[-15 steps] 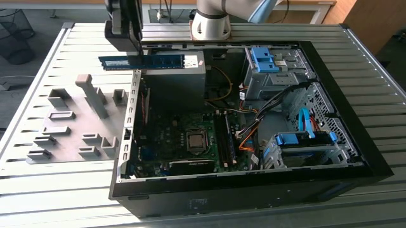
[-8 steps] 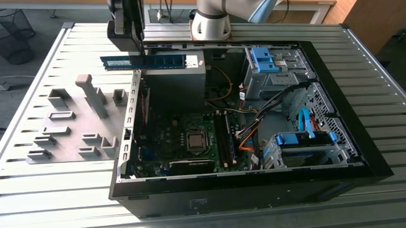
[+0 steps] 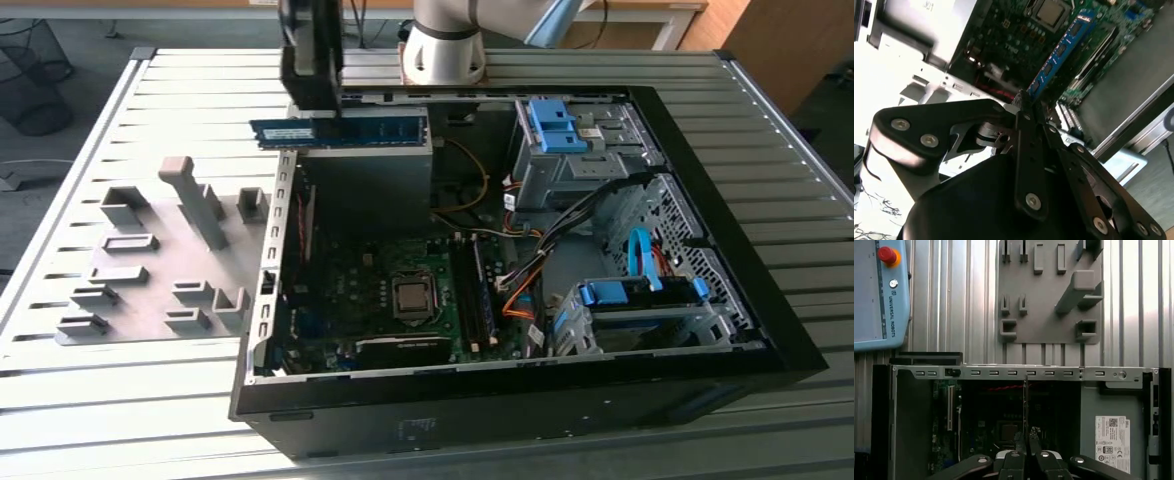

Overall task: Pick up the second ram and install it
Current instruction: 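Pick up the second ram and move it above second insertion slot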

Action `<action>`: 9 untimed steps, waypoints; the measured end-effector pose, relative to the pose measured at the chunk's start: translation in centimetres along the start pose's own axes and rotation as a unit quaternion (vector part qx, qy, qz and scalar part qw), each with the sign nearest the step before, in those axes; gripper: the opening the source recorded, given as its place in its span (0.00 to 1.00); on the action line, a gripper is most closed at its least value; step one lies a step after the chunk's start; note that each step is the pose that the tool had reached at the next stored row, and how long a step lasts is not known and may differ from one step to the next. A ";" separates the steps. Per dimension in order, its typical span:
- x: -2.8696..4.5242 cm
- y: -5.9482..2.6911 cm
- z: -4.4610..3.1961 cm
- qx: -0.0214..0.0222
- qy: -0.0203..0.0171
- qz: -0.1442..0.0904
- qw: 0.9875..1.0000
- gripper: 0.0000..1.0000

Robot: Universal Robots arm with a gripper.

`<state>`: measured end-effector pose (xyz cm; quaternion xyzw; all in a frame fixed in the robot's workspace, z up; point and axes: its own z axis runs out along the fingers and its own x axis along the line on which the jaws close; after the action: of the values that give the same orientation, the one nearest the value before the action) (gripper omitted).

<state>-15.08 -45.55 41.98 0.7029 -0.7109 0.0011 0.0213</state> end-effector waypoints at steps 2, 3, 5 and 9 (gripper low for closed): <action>-0.01 -0.91 0.05 0.000 0.000 0.000 1.000 0.14; -0.02 -1.36 0.08 0.000 0.000 0.000 1.000 0.14; -0.03 -2.27 0.15 0.000 0.000 0.000 1.000 0.14; -0.05 -4.11 0.29 0.000 0.000 0.000 1.000 0.14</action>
<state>-10.98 -45.56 41.57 0.7030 -0.7109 0.0011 0.0213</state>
